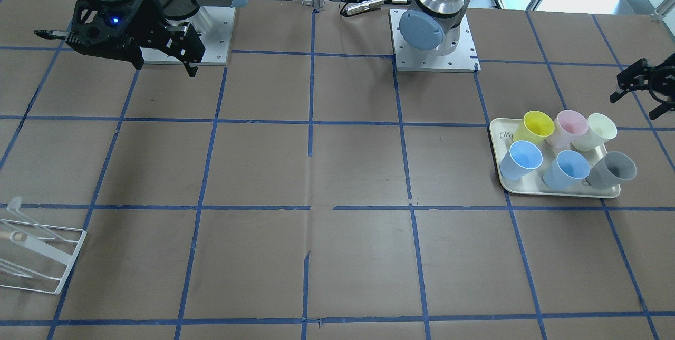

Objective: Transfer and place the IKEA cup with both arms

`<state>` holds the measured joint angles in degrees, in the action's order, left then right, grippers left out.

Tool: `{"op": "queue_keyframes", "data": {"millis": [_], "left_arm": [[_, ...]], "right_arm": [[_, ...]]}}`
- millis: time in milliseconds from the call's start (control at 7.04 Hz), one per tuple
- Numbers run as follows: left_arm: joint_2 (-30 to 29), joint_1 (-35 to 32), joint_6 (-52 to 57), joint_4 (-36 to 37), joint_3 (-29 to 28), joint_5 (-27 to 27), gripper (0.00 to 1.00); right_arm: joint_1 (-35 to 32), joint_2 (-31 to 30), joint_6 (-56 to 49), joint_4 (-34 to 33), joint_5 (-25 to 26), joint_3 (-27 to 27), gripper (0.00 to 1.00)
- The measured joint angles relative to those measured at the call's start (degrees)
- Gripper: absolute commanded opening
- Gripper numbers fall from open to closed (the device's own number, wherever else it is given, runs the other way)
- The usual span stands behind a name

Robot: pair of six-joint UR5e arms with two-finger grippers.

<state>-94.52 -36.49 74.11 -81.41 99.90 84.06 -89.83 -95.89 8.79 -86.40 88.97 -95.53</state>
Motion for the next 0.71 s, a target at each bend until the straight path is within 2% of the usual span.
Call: {"op": "queue_keyframes", "data": {"millis": [284,710], "left_arm": [[3.73,-10.98,-17.73,-4.81,-3.23,-0.05,1.0],[6.82,-30.82,-45.69,-5.83,-4.04,2.13,1.0]], "right_arm": [[0.05,-0.06,0.0,-0.02,0.1,0.1,1.0],[0.06,-0.17,0.0,-0.01,0.17,0.17,1.0]]}}
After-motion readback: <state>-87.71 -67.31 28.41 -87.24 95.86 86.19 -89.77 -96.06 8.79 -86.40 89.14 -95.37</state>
